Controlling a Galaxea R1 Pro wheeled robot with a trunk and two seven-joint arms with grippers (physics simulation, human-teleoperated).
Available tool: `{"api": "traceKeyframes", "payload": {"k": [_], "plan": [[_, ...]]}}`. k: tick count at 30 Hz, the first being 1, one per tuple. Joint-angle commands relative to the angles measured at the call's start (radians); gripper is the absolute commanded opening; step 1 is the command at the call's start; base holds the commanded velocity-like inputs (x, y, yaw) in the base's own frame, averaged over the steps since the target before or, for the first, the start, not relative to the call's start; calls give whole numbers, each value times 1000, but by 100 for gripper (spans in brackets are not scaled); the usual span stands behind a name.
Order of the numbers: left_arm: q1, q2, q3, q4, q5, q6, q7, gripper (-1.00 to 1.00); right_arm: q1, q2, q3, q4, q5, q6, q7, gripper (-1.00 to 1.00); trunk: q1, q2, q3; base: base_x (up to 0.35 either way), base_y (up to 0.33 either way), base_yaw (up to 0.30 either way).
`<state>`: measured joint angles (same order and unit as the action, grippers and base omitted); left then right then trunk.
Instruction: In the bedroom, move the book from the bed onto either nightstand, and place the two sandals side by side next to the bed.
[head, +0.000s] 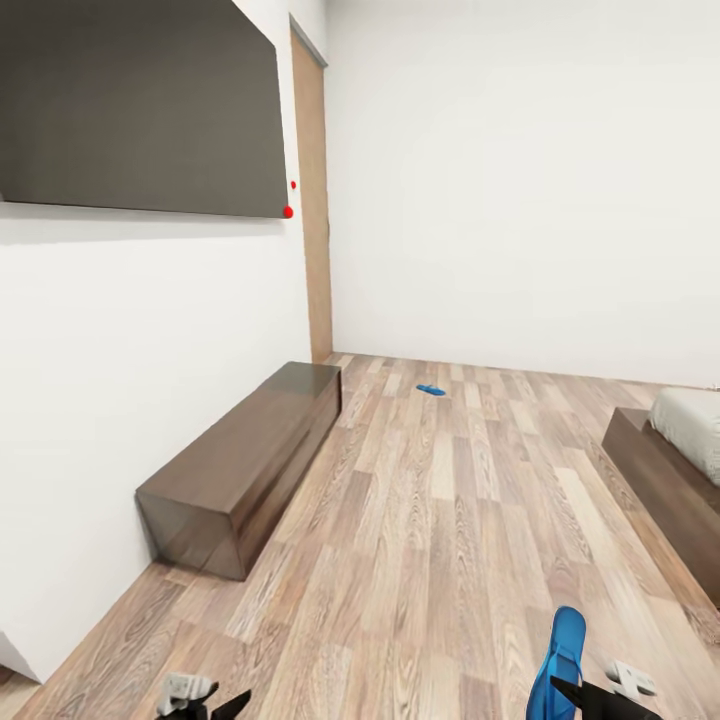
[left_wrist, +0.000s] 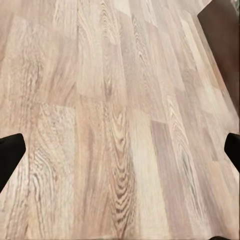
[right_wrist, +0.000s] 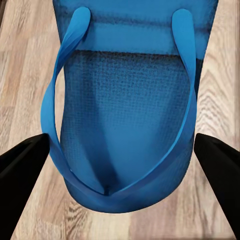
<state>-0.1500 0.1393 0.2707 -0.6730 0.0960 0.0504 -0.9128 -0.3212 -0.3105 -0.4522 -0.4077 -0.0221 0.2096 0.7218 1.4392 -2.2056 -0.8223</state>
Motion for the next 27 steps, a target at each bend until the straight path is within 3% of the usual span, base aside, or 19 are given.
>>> {"api": "traceKeyframes", "payload": {"k": [1, 5, 16, 27], "plan": [[0, 8, 0, 1, 5, 5, -28, 100, -1, 1, -6, 0, -3, 10, 5, -100, 0, 0, -1, 0, 0, -172], [0, 12, 4, 2, 6, 2, -36, 100, -1, 1, -6, 0, -1, 10, 5, -100, 0, 0, -1, 0, 0, -170], [0, 8, 1, 6, 8, 0, 58, 100, -1, 3, -5, 0, -6, 9, 4, -100, 0, 0, -1, 0, 0, -168], [0, 8, -1, 6, 8, -1, 67, 100, -1, 2, -5, 0, -7, 9, 4, -100, 0, 0, -1, 0, 0, -167]]}}
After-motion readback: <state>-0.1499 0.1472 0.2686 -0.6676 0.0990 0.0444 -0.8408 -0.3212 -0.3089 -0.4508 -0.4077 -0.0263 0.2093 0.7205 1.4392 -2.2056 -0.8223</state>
